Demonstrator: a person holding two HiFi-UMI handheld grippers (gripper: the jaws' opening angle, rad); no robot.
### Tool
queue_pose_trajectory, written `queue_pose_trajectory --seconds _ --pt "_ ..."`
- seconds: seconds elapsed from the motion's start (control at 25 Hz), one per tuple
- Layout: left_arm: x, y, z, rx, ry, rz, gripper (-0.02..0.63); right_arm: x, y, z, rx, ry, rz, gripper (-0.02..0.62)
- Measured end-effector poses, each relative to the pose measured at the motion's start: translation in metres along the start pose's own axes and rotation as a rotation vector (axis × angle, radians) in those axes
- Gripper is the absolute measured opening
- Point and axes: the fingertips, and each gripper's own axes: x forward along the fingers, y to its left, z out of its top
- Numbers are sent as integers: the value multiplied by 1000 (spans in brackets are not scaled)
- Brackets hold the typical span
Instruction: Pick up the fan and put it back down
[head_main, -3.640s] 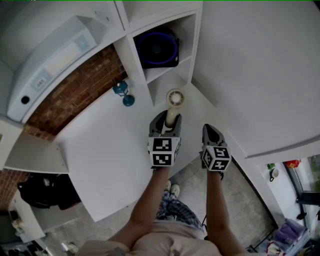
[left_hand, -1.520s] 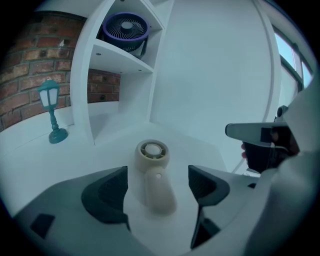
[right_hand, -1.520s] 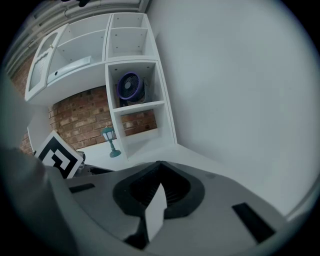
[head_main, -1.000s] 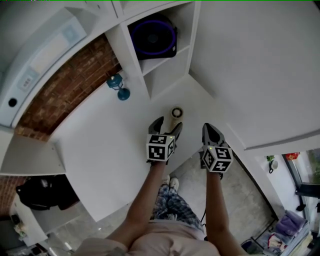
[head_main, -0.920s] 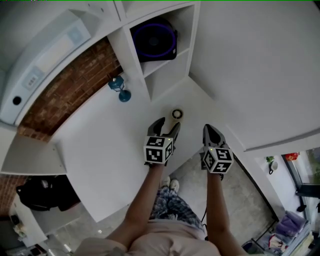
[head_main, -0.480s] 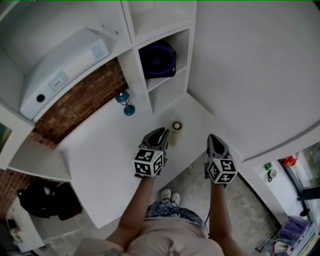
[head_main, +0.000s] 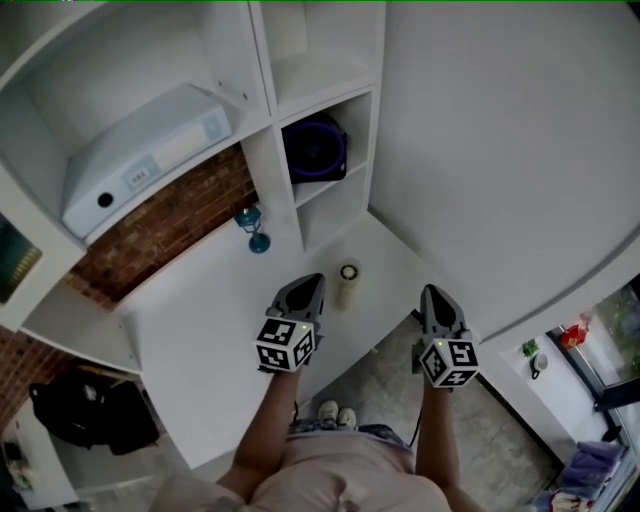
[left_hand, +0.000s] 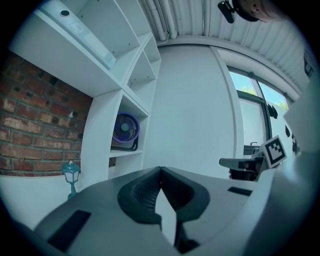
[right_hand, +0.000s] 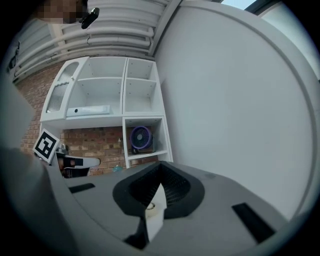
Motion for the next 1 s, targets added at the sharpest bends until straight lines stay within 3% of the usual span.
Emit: queue_pose_trajectory --seconds 1.0 --pt "-5 0 2 -9 -4 21 28 -14 -12 1 -43 0 -3 15"
